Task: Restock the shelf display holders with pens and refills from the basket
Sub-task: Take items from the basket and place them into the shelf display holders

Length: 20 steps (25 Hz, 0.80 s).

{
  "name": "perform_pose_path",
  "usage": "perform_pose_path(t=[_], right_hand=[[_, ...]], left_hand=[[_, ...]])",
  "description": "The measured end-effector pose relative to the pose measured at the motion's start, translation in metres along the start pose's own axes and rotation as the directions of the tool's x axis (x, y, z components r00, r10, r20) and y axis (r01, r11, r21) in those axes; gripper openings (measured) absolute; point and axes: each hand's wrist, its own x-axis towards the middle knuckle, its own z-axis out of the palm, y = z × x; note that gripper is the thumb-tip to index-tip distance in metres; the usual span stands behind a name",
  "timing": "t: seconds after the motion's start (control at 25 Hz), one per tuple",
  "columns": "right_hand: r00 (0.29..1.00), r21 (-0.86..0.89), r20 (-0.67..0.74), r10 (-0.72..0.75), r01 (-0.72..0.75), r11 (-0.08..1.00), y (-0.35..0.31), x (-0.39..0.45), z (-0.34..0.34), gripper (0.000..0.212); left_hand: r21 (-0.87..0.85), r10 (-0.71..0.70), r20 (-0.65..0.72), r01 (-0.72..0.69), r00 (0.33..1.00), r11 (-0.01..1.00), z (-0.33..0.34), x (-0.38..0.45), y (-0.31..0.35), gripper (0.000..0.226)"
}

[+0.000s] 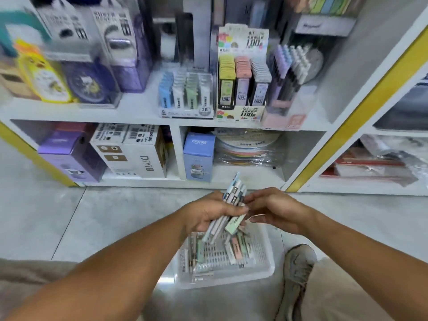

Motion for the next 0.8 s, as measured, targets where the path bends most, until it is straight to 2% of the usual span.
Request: perform_pose_path(t=[0.12,0.28,0.36,0.48,0.6,0.68,0.8], right_hand=[[0.998,0.084,-0.022,-0.06,0.062,0.995,-0.041,-0.029,-0.002,0.011],[0.987,0.138,-0.03,-0.16,0.162,0.977,-0.09,-0.054,0.004,0.011],[0.97,0.145,-0.043,-0.24,0.244,0.959,-0.118,-0.062,0.009,0.009],[0.91,0.045,-0.122,-0.397,0.404,0.913,-0.159,-0.069,0.016,0.015],[0.82,-0.059,-0.183,-0.542,0.541,0.839,-0.194,-0.071,0.017,0.017],[0.793,-0.092,-0.168,-0.585,0.578,0.811,-0.212,-0.069,0.016,0.017],[0.782,-0.152,-0.166,-0.601,0.582,0.799,-0.233,-0.054,0.02,0.017]], left_hand=[[0.014,0.066,-0.054,-0.065,0.996,0.998,0.018,-0.028,0.045,0.022],[0.01,0.138,-0.144,-0.138,0.98,0.99,0.038,-0.063,0.097,0.035],[-0.045,0.155,-0.155,-0.164,0.976,0.985,0.042,-0.079,0.123,0.03],[-0.1,0.181,-0.226,-0.208,0.957,0.973,0.039,-0.097,0.162,0.035],[-0.126,0.198,-0.337,-0.253,0.92,0.959,0.026,-0.108,0.195,0.021],[-0.167,0.177,-0.358,-0.249,0.917,0.954,0.016,-0.112,0.213,0.014],[-0.2,0.173,-0.367,-0.26,0.914,0.945,0.0,-0.114,0.23,0.018]])
